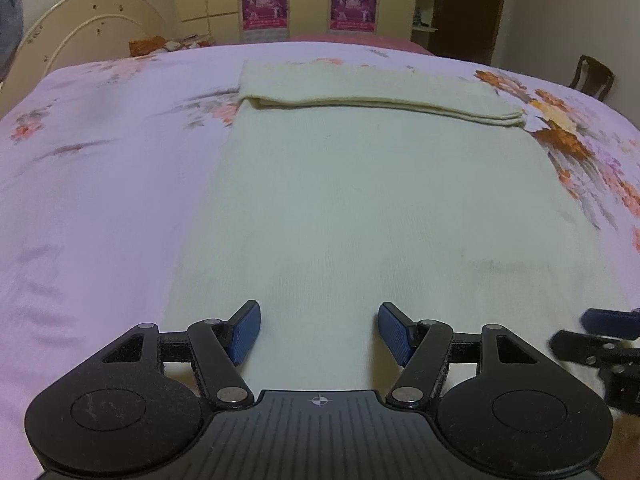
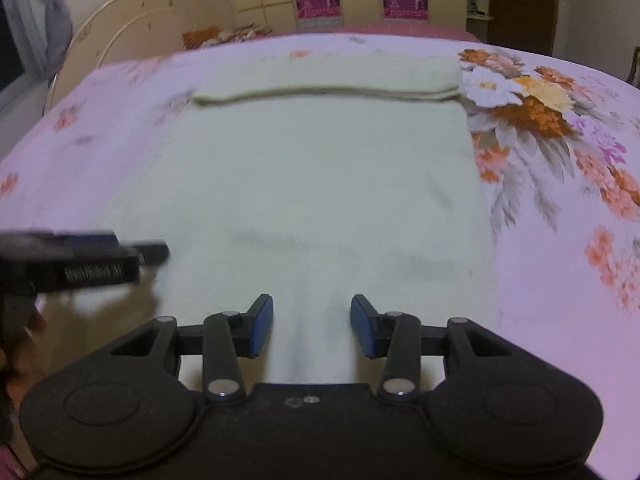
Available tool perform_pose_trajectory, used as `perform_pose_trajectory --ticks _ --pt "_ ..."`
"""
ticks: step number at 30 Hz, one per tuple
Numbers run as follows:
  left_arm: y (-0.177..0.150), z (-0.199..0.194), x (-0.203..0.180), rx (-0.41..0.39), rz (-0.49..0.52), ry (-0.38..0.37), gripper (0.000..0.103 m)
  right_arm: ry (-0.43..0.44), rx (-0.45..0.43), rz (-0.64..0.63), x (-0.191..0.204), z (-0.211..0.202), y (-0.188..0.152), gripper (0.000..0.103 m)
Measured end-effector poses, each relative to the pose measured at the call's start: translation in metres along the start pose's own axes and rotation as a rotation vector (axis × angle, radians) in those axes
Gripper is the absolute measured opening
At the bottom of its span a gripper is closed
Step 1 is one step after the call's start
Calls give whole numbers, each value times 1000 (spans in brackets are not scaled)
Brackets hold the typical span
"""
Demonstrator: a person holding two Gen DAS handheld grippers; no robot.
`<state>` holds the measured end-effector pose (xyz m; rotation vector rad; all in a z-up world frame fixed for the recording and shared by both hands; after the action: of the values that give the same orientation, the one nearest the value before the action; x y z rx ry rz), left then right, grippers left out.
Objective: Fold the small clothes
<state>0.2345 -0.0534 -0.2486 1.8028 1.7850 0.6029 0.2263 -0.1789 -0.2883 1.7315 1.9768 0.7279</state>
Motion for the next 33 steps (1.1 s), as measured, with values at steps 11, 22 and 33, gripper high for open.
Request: perform_pose_trajectory --ticks 11,22,33 --pt "-17 -19 18 -10 -21 47 65 -79 1 6 -40 -27 -27 45" --pt "-33 -47 60 -5 -115 113 65 -73 -16 63 -64 -53 -41 53" --pt "-54 -48 79 47 -210 99 65 -11 25 127 -72 -55 -61 53"
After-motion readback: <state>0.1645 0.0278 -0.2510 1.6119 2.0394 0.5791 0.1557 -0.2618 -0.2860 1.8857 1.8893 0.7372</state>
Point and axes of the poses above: each gripper's, at about its wrist camera, not at the fingertips, and z roughly the way its jaws point, x to its left, y to its top, the point moved 10 cm from there along z, roughly the way its jaws point, and after that the axes turned 4 degrees about -z, right-handed, at the moved point
